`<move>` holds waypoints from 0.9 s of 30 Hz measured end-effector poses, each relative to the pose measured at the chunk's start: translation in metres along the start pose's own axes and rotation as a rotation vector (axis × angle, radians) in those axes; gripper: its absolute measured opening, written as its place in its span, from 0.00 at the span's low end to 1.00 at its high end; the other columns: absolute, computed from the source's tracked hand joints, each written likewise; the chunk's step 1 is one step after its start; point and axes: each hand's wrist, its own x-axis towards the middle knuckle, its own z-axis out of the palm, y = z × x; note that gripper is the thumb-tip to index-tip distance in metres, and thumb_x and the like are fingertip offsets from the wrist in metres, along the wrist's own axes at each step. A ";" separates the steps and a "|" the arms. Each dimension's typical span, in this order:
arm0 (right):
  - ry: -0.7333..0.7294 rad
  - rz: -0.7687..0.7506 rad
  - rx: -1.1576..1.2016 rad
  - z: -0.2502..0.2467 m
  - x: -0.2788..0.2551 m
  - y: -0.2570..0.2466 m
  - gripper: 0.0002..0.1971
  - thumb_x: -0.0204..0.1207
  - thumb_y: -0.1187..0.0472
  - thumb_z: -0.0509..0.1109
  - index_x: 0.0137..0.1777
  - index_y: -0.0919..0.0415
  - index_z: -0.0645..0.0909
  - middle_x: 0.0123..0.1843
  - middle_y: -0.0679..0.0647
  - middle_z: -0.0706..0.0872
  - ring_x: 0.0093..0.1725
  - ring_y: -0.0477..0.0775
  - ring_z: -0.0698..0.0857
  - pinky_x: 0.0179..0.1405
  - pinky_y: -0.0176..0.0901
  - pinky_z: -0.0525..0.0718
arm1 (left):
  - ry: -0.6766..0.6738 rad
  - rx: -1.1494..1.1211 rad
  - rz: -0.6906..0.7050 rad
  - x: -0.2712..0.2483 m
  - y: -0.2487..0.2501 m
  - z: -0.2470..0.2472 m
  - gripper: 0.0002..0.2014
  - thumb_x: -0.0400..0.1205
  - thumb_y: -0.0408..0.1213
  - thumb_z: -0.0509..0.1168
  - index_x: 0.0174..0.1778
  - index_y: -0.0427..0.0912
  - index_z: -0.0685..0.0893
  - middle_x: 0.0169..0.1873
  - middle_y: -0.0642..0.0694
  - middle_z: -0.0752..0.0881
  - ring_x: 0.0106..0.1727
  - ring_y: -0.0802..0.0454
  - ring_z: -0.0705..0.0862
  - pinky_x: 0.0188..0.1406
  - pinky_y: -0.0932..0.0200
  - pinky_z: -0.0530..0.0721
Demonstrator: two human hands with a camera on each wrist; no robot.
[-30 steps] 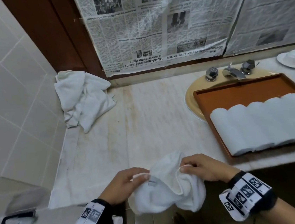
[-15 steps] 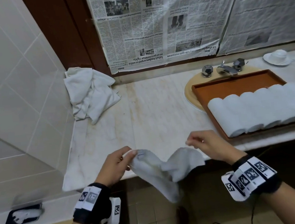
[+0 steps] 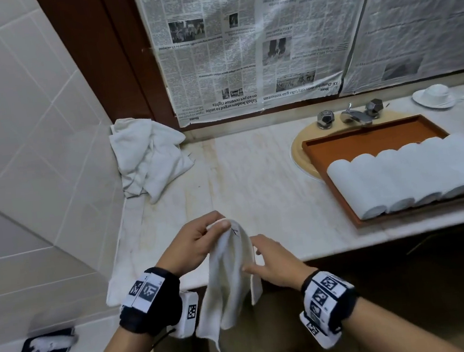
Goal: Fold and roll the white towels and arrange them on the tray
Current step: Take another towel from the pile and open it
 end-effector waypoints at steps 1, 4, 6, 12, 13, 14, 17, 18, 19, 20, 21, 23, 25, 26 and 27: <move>0.006 0.001 0.018 0.003 0.005 -0.001 0.23 0.79 0.41 0.68 0.71 0.49 0.75 0.64 0.48 0.81 0.57 0.47 0.78 0.58 0.46 0.78 | 0.006 0.025 0.018 0.001 0.002 -0.002 0.14 0.89 0.49 0.60 0.41 0.46 0.82 0.32 0.54 0.77 0.36 0.55 0.75 0.37 0.55 0.74; 0.049 -0.025 0.066 0.004 0.017 0.004 0.12 0.82 0.47 0.67 0.53 0.56 0.80 0.50 0.51 0.86 0.47 0.52 0.82 0.51 0.51 0.82 | 0.075 0.089 0.057 0.002 0.010 -0.011 0.15 0.88 0.49 0.60 0.41 0.45 0.83 0.32 0.55 0.77 0.34 0.58 0.74 0.34 0.60 0.71; 0.095 -0.068 0.093 0.000 0.021 0.013 0.12 0.83 0.51 0.67 0.44 0.58 0.78 0.41 0.54 0.85 0.41 0.55 0.81 0.45 0.51 0.79 | 0.113 0.113 0.075 0.003 0.013 -0.018 0.16 0.87 0.50 0.60 0.43 0.42 0.83 0.33 0.49 0.79 0.35 0.59 0.75 0.35 0.62 0.72; 0.188 -0.077 0.212 -0.026 0.024 0.033 0.12 0.81 0.48 0.71 0.41 0.53 0.82 0.37 0.49 0.86 0.39 0.51 0.83 0.42 0.44 0.80 | 0.224 0.167 0.068 0.002 0.009 -0.037 0.24 0.83 0.59 0.60 0.44 0.39 0.84 0.37 0.43 0.82 0.37 0.55 0.77 0.38 0.60 0.72; 0.199 -0.063 0.218 -0.029 0.023 0.037 0.11 0.81 0.48 0.71 0.41 0.52 0.83 0.38 0.48 0.87 0.40 0.49 0.84 0.43 0.44 0.80 | 0.254 0.183 0.072 0.002 0.006 -0.040 0.24 0.82 0.60 0.60 0.44 0.39 0.84 0.37 0.42 0.82 0.38 0.51 0.78 0.38 0.59 0.72; 0.205 -0.046 0.215 -0.033 0.022 0.042 0.10 0.81 0.48 0.71 0.42 0.52 0.84 0.38 0.48 0.87 0.40 0.48 0.84 0.44 0.44 0.81 | 0.284 0.198 0.076 0.002 0.003 -0.043 0.24 0.82 0.59 0.60 0.44 0.39 0.84 0.37 0.42 0.82 0.39 0.47 0.79 0.38 0.59 0.72; 0.199 -0.007 0.192 -0.043 0.017 0.064 0.10 0.81 0.49 0.71 0.43 0.53 0.86 0.40 0.46 0.89 0.42 0.46 0.86 0.46 0.44 0.83 | 0.345 0.220 0.074 0.002 -0.003 -0.050 0.24 0.82 0.59 0.60 0.45 0.39 0.85 0.37 0.44 0.82 0.42 0.43 0.80 0.39 0.57 0.73; 0.193 -0.002 0.181 -0.048 0.016 0.071 0.08 0.82 0.50 0.71 0.44 0.52 0.87 0.41 0.45 0.89 0.42 0.45 0.86 0.45 0.42 0.83 | 0.355 0.219 0.068 0.003 -0.005 -0.052 0.24 0.82 0.60 0.60 0.45 0.39 0.85 0.36 0.44 0.83 0.42 0.43 0.80 0.39 0.55 0.74; 0.191 0.002 0.168 -0.054 0.014 0.077 0.07 0.82 0.51 0.71 0.44 0.50 0.86 0.41 0.45 0.89 0.43 0.43 0.86 0.45 0.39 0.82 | 0.364 0.220 0.057 0.003 -0.007 -0.054 0.25 0.81 0.61 0.60 0.46 0.39 0.86 0.36 0.45 0.83 0.42 0.43 0.80 0.39 0.54 0.74; 0.202 0.005 0.156 -0.062 0.012 0.080 0.05 0.83 0.53 0.71 0.45 0.48 0.86 0.42 0.44 0.89 0.43 0.41 0.85 0.45 0.36 0.79 | 0.375 0.225 0.045 0.004 -0.010 -0.055 0.25 0.81 0.61 0.60 0.46 0.40 0.86 0.36 0.44 0.83 0.42 0.42 0.81 0.39 0.53 0.75; 0.226 0.002 0.149 -0.072 0.011 0.082 0.05 0.83 0.54 0.70 0.45 0.49 0.85 0.42 0.45 0.89 0.43 0.41 0.85 0.44 0.34 0.77 | 0.382 0.230 0.032 0.004 -0.015 -0.056 0.26 0.80 0.62 0.61 0.46 0.40 0.86 0.36 0.44 0.84 0.42 0.42 0.81 0.39 0.53 0.75; 0.298 -0.026 0.147 -0.099 0.011 0.079 0.07 0.83 0.56 0.70 0.44 0.52 0.84 0.40 0.46 0.88 0.41 0.42 0.84 0.41 0.33 0.76 | 0.388 0.215 -0.003 0.006 -0.022 -0.055 0.26 0.79 0.64 0.62 0.47 0.41 0.87 0.37 0.43 0.84 0.43 0.39 0.81 0.41 0.51 0.79; 0.338 -0.060 0.143 -0.130 0.010 0.070 0.07 0.83 0.54 0.71 0.43 0.54 0.84 0.38 0.46 0.88 0.40 0.43 0.84 0.39 0.34 0.77 | 0.406 0.178 -0.061 0.008 -0.030 -0.055 0.26 0.77 0.65 0.64 0.48 0.43 0.88 0.38 0.42 0.85 0.44 0.38 0.82 0.44 0.44 0.84; 0.339 -0.075 0.142 -0.145 0.009 0.064 0.07 0.82 0.54 0.71 0.43 0.54 0.85 0.39 0.46 0.88 0.40 0.43 0.85 0.40 0.35 0.78 | 0.412 0.160 -0.087 0.009 -0.033 -0.055 0.25 0.76 0.65 0.65 0.47 0.44 0.89 0.38 0.41 0.86 0.43 0.38 0.82 0.45 0.42 0.84; 0.333 -0.092 0.139 -0.159 0.007 0.057 0.07 0.82 0.54 0.72 0.44 0.54 0.85 0.39 0.47 0.88 0.40 0.44 0.85 0.41 0.36 0.79 | 0.413 0.144 -0.108 0.010 -0.035 -0.056 0.25 0.74 0.65 0.67 0.47 0.45 0.89 0.38 0.40 0.86 0.41 0.40 0.82 0.45 0.41 0.85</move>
